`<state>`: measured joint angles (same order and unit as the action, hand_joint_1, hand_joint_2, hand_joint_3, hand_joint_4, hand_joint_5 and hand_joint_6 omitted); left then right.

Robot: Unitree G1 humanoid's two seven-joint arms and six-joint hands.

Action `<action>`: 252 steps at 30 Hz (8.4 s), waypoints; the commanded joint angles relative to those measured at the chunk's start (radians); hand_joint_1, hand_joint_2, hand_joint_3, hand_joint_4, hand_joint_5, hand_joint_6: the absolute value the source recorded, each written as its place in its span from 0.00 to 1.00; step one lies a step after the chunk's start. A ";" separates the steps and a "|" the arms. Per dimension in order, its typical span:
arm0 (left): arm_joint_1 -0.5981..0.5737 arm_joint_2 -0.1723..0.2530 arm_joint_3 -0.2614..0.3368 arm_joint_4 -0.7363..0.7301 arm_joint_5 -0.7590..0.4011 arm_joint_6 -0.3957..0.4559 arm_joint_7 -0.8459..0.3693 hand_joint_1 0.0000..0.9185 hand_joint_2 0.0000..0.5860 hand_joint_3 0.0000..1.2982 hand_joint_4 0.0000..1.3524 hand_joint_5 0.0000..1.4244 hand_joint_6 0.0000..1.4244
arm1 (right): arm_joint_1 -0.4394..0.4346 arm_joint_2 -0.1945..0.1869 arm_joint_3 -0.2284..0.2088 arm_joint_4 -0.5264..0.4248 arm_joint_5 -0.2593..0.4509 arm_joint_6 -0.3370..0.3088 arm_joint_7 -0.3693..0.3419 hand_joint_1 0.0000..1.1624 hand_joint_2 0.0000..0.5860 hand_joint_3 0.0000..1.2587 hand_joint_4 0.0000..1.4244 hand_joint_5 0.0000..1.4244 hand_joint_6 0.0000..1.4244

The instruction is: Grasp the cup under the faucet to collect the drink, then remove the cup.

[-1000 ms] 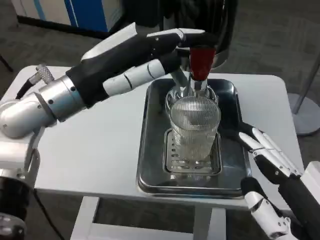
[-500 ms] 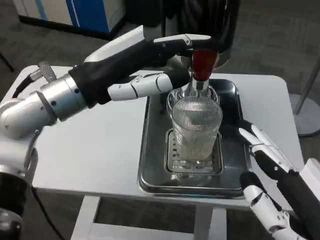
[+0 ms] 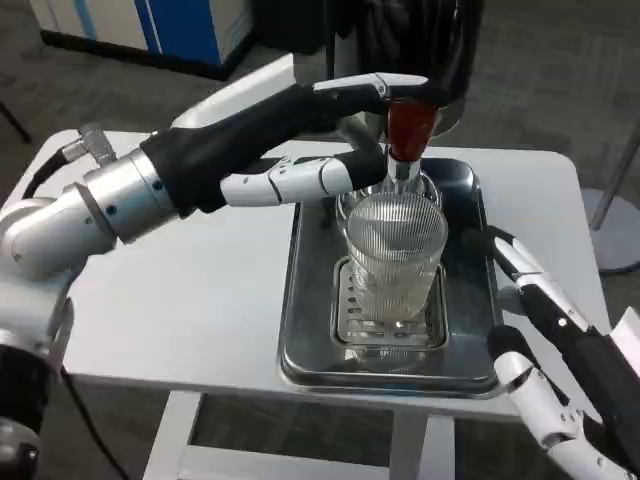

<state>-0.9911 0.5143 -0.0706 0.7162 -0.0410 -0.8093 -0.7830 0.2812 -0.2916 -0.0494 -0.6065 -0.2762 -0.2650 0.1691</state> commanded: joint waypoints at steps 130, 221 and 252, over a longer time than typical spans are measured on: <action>-0.037 0.129 -0.231 0.039 0.350 -0.234 0.243 0.00 0.29 0.14 0.07 0.07 0.26 | -0.392 0.137 0.170 0.264 -0.117 0.243 -0.105 0.39 0.57 0.00 0.00 0.00 0.00; -0.050 0.140 -0.127 0.118 0.147 -0.177 0.200 0.00 0.28 0.14 0.07 0.08 0.28 | -0.520 0.221 0.180 0.701 -0.086 0.062 -0.366 0.40 0.52 0.00 0.00 0.00 0.00; 0.354 0.231 0.243 -0.214 -0.188 -0.038 0.118 0.00 0.23 0.24 0.23 0.24 0.45 | -0.520 0.215 0.168 0.631 -0.083 0.067 -0.371 0.40 0.52 0.00 0.00 0.00 0.00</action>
<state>-0.7021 0.7160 0.1487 0.5419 -0.2142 -0.8587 -0.6469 -0.2348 -0.0797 0.1252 0.0350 -0.3659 -0.1896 -0.2015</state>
